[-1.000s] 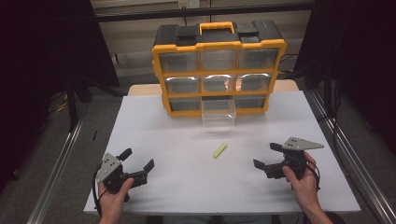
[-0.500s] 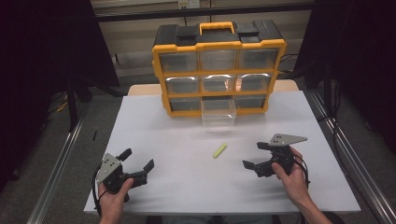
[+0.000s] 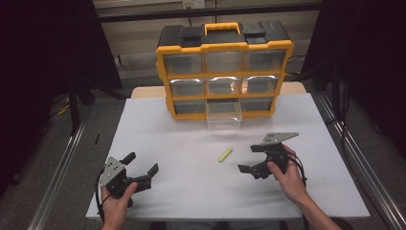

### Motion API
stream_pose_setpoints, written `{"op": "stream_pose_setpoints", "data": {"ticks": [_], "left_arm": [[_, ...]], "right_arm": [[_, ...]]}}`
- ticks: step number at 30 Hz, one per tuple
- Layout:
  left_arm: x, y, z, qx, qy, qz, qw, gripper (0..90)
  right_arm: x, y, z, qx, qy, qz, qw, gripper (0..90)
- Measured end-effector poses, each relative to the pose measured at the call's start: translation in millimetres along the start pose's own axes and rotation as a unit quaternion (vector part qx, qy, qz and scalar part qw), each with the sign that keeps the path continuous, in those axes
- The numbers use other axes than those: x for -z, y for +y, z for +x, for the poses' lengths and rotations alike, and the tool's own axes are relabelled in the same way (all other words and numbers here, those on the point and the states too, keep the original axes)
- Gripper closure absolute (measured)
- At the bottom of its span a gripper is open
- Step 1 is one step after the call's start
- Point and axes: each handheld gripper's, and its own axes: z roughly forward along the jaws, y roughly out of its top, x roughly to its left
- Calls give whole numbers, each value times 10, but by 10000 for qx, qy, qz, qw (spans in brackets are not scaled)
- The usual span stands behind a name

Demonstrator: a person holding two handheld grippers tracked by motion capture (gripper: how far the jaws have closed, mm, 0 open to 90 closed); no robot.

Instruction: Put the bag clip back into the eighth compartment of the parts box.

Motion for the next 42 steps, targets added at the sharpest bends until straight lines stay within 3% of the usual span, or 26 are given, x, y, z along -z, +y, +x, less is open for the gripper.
{"op": "stream_pose_setpoints", "data": {"ticks": [7,9,11,15,29,30,31,42], "left_arm": [[-10,-3,-12,32,6,-17,10000,36],[2,-1,4,-100,26,93,9999,36],[-8,-3,-10,1,32,16,10000,36],[2,0,1,-61,1,21,10000,36],[0,-2,0,-37,-20,31,10000,36],[7,0,9,-103,-23,79,9999,36],[0,-2,0,-34,-22,30,10000,36],[0,-1,3,-35,-30,35,10000,36]], "right_arm": [[-93,76,-5,94,117,141,9998,24],[-123,94,-3,122,101,259,9995,24],[-148,120,-2,182,149,298,9993,24],[-208,188,-3,251,267,365,9987,24],[-401,355,-65,520,468,829,9941,36],[-405,367,-68,528,445,869,9938,37],[-416,378,-73,544,472,893,9934,43],[-513,529,-144,760,559,1262,9875,83]]}}
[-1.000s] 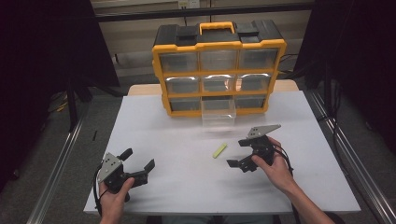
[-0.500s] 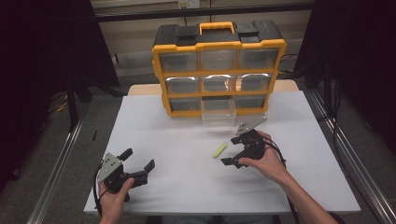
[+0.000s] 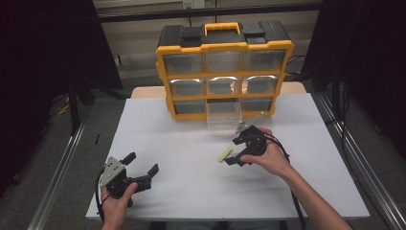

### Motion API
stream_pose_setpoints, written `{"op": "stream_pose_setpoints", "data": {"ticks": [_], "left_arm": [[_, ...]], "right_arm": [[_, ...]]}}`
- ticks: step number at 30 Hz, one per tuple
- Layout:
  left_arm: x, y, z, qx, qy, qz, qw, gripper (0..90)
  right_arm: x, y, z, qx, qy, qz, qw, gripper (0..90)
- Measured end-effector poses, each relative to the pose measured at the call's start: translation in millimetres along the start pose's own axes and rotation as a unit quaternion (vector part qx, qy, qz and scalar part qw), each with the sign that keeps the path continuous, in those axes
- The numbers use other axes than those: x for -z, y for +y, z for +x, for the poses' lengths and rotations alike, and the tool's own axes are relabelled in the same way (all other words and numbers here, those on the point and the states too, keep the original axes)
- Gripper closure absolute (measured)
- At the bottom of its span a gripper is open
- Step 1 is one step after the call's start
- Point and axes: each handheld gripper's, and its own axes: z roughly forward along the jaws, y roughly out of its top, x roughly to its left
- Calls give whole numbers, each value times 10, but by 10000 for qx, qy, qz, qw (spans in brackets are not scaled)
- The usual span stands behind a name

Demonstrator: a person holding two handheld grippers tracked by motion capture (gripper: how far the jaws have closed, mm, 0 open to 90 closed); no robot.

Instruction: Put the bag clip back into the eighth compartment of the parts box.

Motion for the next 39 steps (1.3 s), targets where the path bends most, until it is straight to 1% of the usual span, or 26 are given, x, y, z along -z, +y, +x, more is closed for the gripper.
{"op": "stream_pose_setpoints", "data": {"ticks": [2,3,7,8,9,11,13,14,16,17,18,19,20,21,22,23,24,28,30,32,34,35,36,37,38,39], "left_arm": [[-1,0,-1,2,-3,1,10000,36],[8,2,7,-78,26,73,9999,36],[8,1,7,-74,20,73,9999,36],[8,2,7,-74,19,74,9999,36],[8,2,7,-74,14,73,9999,36],[9,2,9,-73,-20,57,10000,36],[2,1,-3,6,19,12,10000,36],[9,2,7,-72,15,73,9999,36],[9,2,7,-72,17,70,9999,36],[9,2,7,-74,12,70,9999,36],[9,3,7,-77,12,71,9999,36],[3,1,-2,-12,17,20,10000,36],[10,3,8,-77,9,68,9999,36],[10,3,7,-76,12,69,9999,36],[10,2,7,-73,14,68,9999,36],[10,2,8,-73,11,69,9999,36],[9,2,5,-62,9,57,10000,36],[5,1,1,-16,30,17,10000,36],[6,0,11,-68,-11,73,10000,36],[4,0,10,-68,-19,76,9999,36],[3,0,7,-58,-13,78,10000,36],[3,-1,7,-56,-10,77,10000,36],[3,-1,7,-60,-10,84,9999,36],[3,-1,7,-64,-5,84,9999,36],[2,-1,8,-65,-6,83,9999,36],[2,-1,7,-56,-13,84,9999,36]], "right_arm": [[-5,25,-17,16,-34,140,9999,84],[-12,33,-23,28,-22,137,9999,85],[-37,81,-30,18,-40,379,9993,93],[-47,87,-45,108,-58,406,9991,92],[-60,100,-56,105,-33,477,9988,92],[-76,118,-64,86,-55,529,9985,93],[-96,137,-80,137,-56,571,9983,92],[-101,148,-78,83,-51,619,9980,86],[-117,170,-90,154,-7,674,9976,71],[-118,189,-86,113,-16,738,9972,71],[-123,207,-96,174,5,768,9969,72],[-128,220,-97,196,-11,805,9966,76],[-133,230,-101,197,7,819,9964,77],[-141,246,-106,208,28,886,9958,81],[-151,257,-109,251,-22,961,9951,82],[-160,267,-106,195,-12,1056,9942,83],[-171,277,-120,276,3,1113,9934,84],[-200,312,-156,319,60,1168,9926,81],[-214,327,-171,303,61,1256,9916,81],[-226,354,-195,351,74,1343,9903,87],[-241,375,-199,373,70,1365,9899,96],[-256,397,-206,481,103,1449,9882,109],[-268,406,-190,434,83,1500,9877,123],[-293,421,-193,539,139,1586,9858,140],[-307,432,-184,537,161,1663,9845,147],[-324,449,-184,613,152,1738,9828,145]]}}
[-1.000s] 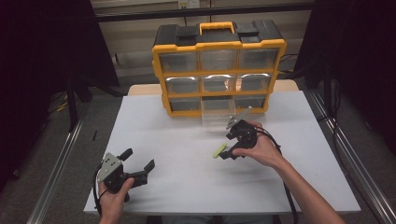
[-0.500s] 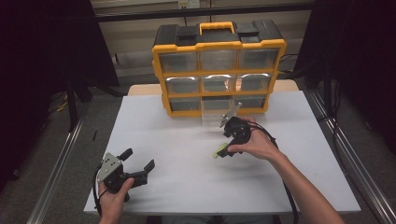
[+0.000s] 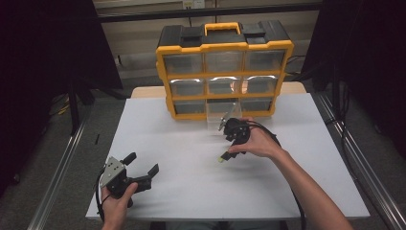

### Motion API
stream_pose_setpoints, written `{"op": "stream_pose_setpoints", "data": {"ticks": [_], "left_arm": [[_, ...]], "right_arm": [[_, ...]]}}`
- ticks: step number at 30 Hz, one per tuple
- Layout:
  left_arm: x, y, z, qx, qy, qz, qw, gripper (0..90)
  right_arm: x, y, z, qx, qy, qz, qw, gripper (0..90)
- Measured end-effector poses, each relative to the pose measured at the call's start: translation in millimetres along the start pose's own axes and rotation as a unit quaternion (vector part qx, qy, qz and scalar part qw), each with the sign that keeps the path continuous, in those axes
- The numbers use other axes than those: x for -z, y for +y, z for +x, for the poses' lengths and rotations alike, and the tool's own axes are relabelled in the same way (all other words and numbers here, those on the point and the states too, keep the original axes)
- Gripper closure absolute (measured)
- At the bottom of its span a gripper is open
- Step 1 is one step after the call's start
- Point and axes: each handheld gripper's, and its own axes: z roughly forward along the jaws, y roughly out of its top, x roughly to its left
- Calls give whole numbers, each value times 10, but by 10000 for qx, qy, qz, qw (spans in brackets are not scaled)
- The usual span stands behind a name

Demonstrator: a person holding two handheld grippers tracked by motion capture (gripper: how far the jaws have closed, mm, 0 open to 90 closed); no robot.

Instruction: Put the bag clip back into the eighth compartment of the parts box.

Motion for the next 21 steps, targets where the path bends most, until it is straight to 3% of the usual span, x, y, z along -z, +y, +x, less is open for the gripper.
{"op": "stream_pose_setpoints", "data": {"ticks": [5,7,21], "left_arm": [[0,-1,3,1,-12,-2,10000,36],[1,0,6,2,-20,0,10000,36],[3,0,8,-8,-18,1,10000,36]], "right_arm": [[-65,66,-37,105,4,188,9998,165],[-73,77,-43,27,13,235,9997,180],[-199,52,-85,176,130,445,9988,251]]}}
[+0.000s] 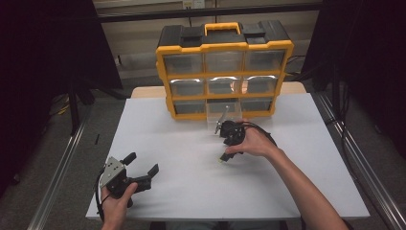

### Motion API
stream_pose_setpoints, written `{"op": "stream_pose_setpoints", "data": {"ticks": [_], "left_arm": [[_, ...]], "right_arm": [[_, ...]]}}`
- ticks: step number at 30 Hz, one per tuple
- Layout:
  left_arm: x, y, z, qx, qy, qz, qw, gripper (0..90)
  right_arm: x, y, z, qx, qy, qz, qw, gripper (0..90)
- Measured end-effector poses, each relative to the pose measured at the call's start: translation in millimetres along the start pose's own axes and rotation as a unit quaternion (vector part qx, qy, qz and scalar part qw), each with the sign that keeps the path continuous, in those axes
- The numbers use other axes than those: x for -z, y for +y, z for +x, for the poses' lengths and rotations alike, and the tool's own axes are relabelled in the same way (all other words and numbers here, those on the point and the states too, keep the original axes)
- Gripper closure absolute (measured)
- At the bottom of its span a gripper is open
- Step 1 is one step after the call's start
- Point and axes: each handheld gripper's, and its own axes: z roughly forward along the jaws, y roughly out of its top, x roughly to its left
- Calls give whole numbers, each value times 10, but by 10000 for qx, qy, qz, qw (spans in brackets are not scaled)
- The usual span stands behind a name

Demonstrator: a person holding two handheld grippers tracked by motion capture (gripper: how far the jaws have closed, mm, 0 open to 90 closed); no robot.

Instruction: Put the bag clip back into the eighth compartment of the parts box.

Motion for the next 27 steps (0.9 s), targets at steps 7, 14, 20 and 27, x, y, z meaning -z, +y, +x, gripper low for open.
{"op": "stream_pose_setpoints", "data": {"ticks": [7,14,20,27], "left_arm": [[1,1,0,-6,3,0,10000,36],[1,0,-2,17,12,-22,10000,36],[2,1,-1,16,12,-24,10000,36],[-6,-1,-12,131,43,-104,9999,36]], "right_arm": [[-26,11,20,-29,-27,54,10000,290],[-54,8,15,137,-45,46,9999,364],[-44,7,35,269,58,75,9996,454],[-32,-8,53,256,110,84,9996,563]]}}
